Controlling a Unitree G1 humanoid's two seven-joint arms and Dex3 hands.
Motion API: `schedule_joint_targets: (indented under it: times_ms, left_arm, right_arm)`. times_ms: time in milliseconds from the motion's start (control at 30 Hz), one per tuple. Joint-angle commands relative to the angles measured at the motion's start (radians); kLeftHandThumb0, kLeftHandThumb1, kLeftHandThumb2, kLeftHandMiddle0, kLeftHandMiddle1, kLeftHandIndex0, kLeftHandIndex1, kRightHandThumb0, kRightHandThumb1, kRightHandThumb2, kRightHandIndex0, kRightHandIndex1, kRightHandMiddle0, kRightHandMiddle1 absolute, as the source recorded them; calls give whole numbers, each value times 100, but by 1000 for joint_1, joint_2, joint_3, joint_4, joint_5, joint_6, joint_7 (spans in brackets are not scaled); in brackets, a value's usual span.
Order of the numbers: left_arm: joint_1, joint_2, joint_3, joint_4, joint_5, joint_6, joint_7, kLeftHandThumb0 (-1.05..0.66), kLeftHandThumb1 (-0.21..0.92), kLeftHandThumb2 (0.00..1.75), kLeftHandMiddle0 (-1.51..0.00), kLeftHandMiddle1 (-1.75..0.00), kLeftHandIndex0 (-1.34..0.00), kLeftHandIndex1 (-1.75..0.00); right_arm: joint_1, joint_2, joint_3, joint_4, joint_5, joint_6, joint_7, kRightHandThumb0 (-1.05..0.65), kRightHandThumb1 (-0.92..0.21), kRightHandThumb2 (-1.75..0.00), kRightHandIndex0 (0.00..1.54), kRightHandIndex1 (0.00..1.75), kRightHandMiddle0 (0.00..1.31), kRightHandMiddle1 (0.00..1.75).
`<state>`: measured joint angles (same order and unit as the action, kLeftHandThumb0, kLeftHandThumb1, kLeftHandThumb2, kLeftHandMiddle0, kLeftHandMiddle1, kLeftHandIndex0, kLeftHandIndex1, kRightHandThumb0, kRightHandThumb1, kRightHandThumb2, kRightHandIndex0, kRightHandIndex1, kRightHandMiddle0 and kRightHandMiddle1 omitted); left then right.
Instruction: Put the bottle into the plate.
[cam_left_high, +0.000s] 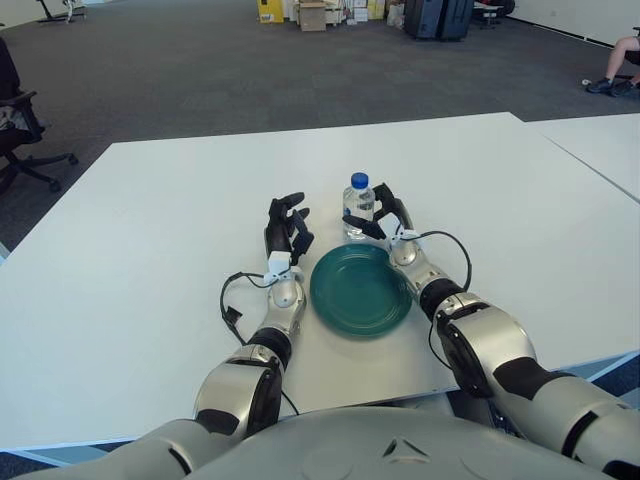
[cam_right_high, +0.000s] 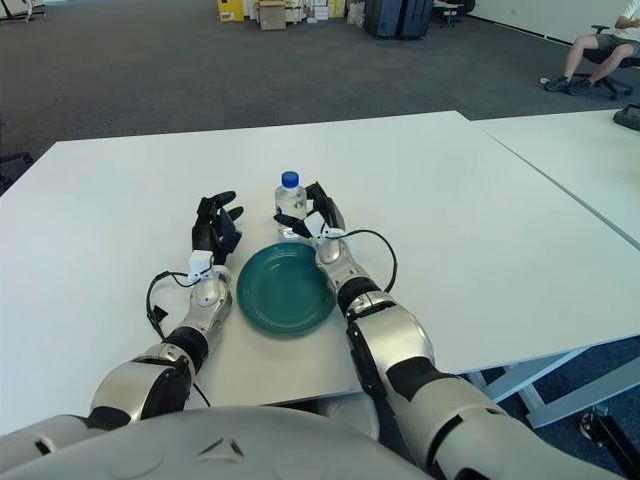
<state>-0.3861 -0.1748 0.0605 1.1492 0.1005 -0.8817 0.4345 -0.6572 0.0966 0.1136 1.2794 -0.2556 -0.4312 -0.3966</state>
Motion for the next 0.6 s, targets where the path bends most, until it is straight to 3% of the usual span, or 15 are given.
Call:
schedule_joint_targets:
  times_ms: [0,33,200,567]
  left_arm:
    - [52,10,-8,38,31,-17,30,-69,92,89,-55,-71,-45,-115]
    - [52,11,-11,39,38,-20,40,-67,92,88,-54,-70,-45,-115]
    - [50,20,-19,44,63,-32,78,-65,92,89,-51,-67,-44,-115]
    - [39,26,-34,55,102,-22,163,-64,92,91,-50,-66,-44,-115]
  right_arm:
    - [-9,23,-45,-20,50,-42,12,-21,-49,-79,115,175,87,175]
    - [-9,26,-59,-20,63,-46,19,-18,-45,-91,117,175,90,175]
    - [-12,39,-114,-30,118,-61,48,-11,-38,-113,123,175,97,175]
    - [-7,29,-164,-45,163,-132,110,-7,-35,-122,126,175,100,175]
